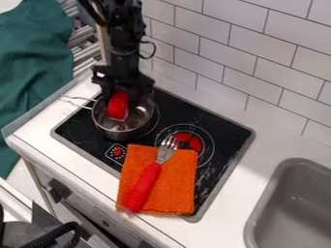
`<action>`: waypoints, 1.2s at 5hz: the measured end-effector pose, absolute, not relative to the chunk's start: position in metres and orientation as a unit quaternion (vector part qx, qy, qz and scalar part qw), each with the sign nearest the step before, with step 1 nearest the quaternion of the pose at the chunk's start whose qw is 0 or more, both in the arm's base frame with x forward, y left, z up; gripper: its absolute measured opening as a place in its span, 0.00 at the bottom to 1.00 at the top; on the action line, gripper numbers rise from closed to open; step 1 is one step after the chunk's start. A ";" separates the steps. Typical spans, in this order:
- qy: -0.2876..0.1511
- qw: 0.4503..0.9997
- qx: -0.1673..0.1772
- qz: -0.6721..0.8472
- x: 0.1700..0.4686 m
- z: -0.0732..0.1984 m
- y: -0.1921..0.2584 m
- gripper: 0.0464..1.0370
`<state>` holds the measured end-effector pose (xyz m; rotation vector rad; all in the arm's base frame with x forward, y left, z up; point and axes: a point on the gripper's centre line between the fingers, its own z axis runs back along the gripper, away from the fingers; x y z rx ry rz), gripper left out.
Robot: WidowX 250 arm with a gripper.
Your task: Put red object in the silver pot
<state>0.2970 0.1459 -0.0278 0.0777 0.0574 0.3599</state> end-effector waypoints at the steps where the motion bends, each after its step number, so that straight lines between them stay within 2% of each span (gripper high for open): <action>1: 0.046 0.983 0.035 0.177 0.296 -0.037 0.145 0.50; 2: 0.047 0.981 0.034 0.183 0.296 -0.037 0.145 0.58; 3: 0.055 0.982 0.032 0.179 0.294 -0.036 0.144 0.89; 4: 0.055 0.982 0.037 0.179 0.293 -0.037 0.144 0.98; 5: 0.051 0.980 0.041 0.190 0.290 -0.030 0.143 0.97; 6: 0.023 0.978 0.054 0.201 0.283 -0.007 0.143 0.97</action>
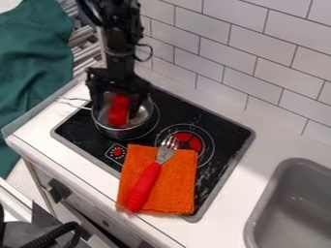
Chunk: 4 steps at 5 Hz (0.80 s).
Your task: Put red object in the silver pot
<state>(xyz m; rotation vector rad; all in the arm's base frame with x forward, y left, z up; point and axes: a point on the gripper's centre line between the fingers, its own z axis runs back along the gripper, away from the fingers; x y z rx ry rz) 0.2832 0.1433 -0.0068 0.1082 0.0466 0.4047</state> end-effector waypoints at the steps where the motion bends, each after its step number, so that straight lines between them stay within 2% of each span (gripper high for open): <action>1: -0.015 0.977 0.058 0.204 0.283 0.018 0.139 0.97; 2: -0.041 0.979 0.044 0.194 0.287 0.034 0.126 0.97; 4: -0.053 0.986 0.023 0.155 0.288 0.037 0.107 0.97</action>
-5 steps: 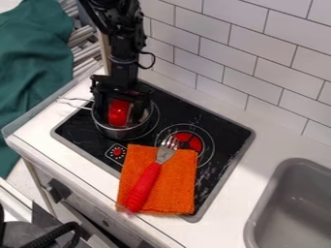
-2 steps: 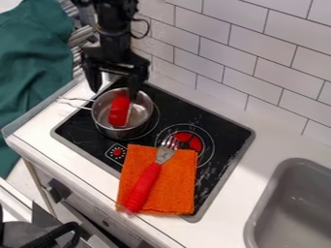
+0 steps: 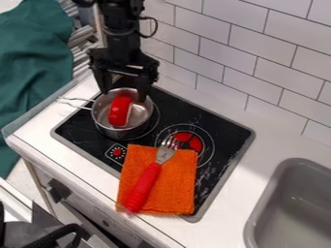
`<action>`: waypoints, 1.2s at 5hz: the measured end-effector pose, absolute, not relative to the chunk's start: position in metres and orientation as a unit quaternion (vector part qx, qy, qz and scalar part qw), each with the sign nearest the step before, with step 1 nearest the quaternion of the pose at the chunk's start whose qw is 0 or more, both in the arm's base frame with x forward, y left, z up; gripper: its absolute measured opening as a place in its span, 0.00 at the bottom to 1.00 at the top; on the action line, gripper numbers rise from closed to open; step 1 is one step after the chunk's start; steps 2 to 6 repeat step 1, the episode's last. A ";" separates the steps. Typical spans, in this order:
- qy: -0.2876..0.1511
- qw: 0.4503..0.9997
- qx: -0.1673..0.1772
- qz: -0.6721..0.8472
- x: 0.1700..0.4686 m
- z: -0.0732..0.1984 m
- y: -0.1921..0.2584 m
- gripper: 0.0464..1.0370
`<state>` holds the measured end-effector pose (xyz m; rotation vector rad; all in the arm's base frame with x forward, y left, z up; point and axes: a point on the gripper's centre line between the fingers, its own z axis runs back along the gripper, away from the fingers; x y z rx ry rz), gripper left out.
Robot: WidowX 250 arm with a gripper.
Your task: Put red object in the silver pot
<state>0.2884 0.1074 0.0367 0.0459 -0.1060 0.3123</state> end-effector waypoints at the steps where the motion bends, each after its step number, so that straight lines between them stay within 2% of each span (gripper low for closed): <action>1: -0.050 0.988 0.026 0.146 0.286 0.036 0.108 0.97; 6: -0.050 0.988 0.026 0.146 0.286 0.036 0.108 0.97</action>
